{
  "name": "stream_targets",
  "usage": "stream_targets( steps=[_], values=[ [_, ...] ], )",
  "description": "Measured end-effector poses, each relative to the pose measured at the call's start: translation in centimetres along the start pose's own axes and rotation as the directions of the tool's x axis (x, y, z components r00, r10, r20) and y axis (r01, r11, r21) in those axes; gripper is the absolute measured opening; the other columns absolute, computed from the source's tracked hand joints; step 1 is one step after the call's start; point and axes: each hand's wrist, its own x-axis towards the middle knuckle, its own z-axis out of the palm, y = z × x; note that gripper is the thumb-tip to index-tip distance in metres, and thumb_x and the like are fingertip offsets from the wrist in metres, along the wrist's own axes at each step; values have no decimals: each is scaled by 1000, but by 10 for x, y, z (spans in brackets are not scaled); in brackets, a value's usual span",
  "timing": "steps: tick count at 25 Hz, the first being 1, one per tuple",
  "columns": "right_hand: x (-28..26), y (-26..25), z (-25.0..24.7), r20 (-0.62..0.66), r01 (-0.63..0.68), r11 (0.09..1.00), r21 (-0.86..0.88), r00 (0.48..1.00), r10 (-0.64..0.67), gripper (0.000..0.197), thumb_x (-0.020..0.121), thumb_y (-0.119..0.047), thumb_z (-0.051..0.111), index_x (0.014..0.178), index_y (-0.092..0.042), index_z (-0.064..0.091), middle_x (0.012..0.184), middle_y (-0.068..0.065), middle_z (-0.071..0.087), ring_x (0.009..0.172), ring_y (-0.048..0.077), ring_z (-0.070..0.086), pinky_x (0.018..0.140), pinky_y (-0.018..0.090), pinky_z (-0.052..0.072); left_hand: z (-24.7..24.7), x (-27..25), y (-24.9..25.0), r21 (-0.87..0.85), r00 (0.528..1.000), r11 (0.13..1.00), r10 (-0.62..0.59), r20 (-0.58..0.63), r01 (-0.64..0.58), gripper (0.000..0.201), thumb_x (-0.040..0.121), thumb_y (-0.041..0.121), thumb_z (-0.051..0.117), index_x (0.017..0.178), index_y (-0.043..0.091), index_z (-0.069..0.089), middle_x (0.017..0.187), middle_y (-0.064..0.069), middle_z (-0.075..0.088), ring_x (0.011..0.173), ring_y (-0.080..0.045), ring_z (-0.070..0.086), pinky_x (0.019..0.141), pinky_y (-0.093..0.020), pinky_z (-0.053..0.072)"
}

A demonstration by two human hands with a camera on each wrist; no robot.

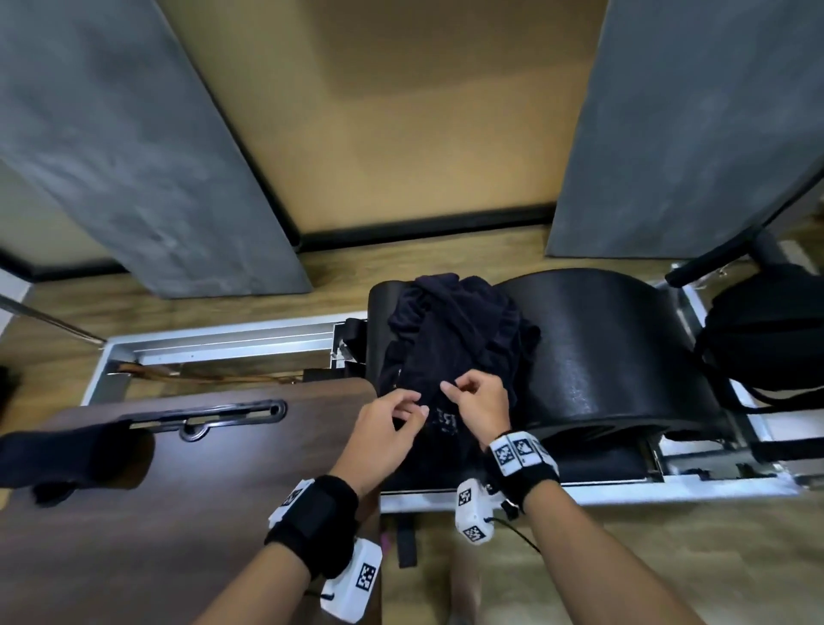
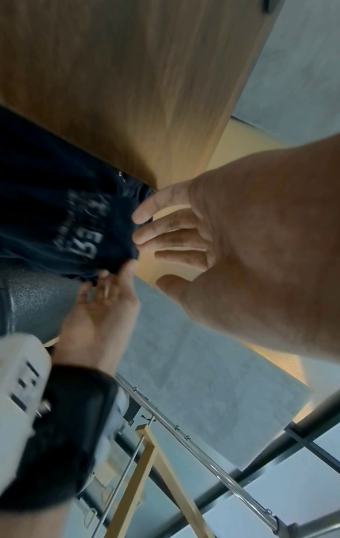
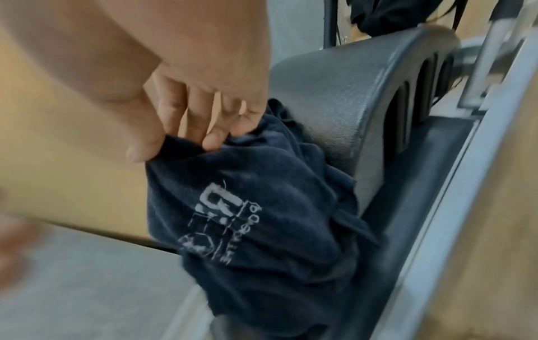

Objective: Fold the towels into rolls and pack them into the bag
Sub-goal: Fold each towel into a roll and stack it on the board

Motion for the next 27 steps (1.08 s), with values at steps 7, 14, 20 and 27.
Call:
stream_targets(
  steps=[7,14,20,27],
  values=[
    [-57,-98,-65,275,106,826,553,913,-301,16,89,-36,78,93,-23,70,94,3,76,97,14,73,89,31,51,-8,-24,21,-75,977,974,212,-15,-212,66,90,27,84,145,27,49,139,20,61,127,4,56,107,-20,46],
    [-175,-117,-91,277,236,731,640,816,-507,43,97,-5,70,139,-13,61,137,13,68,133,32,61,108,39,53,-55,-88,61,-338,889,823,408,-209,-457,12,104,15,67,106,6,75,100,-4,80,98,-24,76,90,-47,61],
    [-327,-106,-86,241,512,730,453,718,-653,61,94,-6,76,148,-22,55,140,2,65,131,22,61,105,38,54,-94,-191,58,-475,851,722,509,-126,-503,46,111,36,53,101,-3,75,91,-22,77,82,-33,69,76,-49,52],
    [-466,-97,-25,-128,661,741,122,750,-649,25,89,-41,73,95,-18,65,73,26,63,47,35,59,37,44,52,-133,-336,27,-579,913,777,387,130,-247,81,89,76,40,73,-1,60,72,-16,55,72,-29,51,67,-41,37]
  ],
)
